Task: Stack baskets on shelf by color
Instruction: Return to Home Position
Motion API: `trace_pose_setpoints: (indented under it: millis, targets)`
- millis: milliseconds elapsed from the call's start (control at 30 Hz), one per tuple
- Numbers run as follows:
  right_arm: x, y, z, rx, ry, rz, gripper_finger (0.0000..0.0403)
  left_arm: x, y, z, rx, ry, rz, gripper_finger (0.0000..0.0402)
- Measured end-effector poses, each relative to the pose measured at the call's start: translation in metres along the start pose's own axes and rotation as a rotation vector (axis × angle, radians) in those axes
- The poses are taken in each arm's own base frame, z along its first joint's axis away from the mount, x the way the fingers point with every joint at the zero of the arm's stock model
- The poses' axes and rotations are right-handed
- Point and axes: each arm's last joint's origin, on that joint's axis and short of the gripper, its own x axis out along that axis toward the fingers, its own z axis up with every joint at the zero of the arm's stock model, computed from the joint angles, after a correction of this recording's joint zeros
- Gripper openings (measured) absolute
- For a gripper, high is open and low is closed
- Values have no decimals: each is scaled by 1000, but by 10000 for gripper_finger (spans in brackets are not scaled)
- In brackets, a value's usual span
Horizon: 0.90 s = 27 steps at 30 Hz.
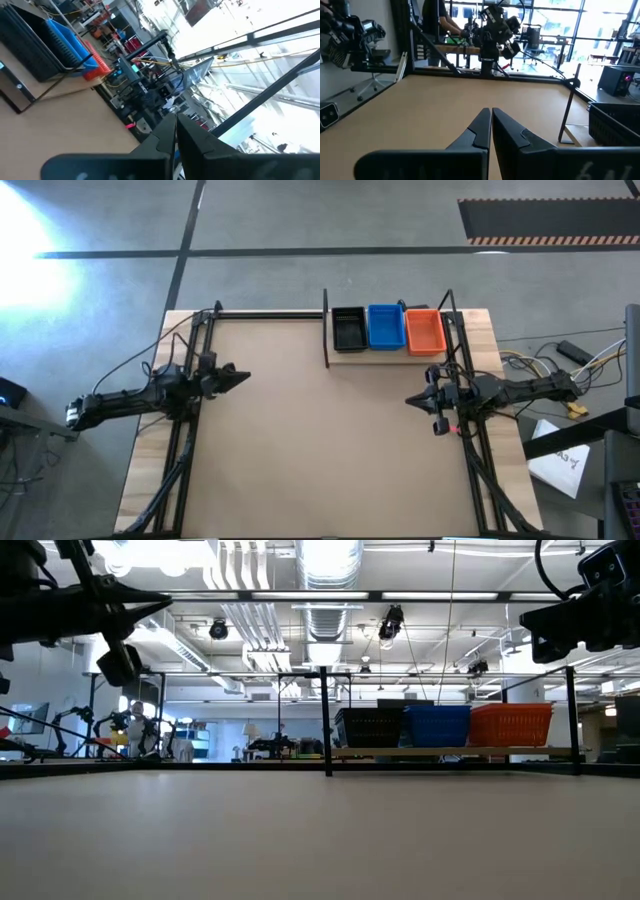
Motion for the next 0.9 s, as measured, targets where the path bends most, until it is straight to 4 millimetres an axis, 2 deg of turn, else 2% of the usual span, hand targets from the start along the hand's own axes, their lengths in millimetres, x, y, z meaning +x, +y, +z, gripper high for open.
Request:
trace_pose_setpoints:
  millis: [300,667,900]
  targets:
    - [0,0,0,0,-2,-1,9,-2,-3,1,-2,-13,-29,0]
    - [-3,-1,4,6,-66,-5,9,-10,-17,7,1,-79,-173,0]
    - [-3,-1,4,6,-71,-6,9,-10,-20,2,-18,-26,-213,0]
